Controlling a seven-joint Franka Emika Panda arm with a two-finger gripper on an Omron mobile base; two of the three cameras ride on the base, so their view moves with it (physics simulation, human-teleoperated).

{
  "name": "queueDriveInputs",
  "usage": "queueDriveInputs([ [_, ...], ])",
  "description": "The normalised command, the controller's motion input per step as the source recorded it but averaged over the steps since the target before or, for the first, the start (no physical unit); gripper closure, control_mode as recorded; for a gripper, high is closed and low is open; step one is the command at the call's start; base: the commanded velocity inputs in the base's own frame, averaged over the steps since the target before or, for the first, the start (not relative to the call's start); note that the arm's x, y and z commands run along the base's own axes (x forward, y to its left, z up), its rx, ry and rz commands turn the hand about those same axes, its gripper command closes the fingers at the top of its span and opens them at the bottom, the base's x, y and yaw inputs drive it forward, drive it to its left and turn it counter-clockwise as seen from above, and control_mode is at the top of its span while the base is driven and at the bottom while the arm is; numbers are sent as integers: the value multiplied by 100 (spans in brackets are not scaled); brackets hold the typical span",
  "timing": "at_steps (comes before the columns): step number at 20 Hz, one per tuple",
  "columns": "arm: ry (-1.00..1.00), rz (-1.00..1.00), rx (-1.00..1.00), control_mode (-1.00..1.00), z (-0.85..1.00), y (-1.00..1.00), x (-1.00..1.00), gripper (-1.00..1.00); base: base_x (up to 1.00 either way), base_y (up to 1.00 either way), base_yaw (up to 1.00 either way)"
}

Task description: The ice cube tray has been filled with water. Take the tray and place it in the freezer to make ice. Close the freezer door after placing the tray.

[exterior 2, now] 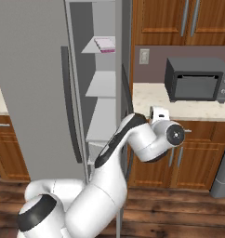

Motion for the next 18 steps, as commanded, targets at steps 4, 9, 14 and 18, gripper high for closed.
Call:
queueDriveInputs([
  [4, 0, 4, 4, -100, -29, -8, 51, -100, 0, 0, 0],
  [9, 0, 9, 5, -100, -41, 0, 47, -100, 0, 0, 0],
  [14, 0, 11, 4, -100, -42, 0, 41, -100, 0, 0, 0],
  [18, 0, 13, 4, -100, -39, 0, 36, -100, 0, 0, 0],
])
